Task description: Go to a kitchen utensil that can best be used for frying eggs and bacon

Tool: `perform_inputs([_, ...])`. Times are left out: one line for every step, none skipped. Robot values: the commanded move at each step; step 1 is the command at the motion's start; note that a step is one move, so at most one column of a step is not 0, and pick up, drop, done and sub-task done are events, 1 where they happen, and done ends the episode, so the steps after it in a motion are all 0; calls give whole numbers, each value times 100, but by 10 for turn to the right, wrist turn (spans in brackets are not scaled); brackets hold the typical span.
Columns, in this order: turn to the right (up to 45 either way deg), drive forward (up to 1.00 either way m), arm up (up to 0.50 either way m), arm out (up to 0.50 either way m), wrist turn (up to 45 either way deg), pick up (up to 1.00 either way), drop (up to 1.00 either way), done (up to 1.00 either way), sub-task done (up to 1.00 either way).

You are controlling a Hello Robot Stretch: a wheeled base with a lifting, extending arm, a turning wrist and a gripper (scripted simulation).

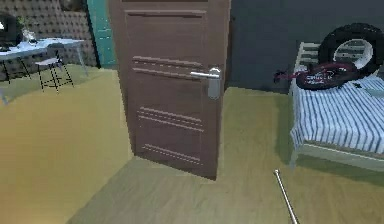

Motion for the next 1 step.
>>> perform_inputs([0, 35, 0, 0, 0, 0, 0, 0, 0])
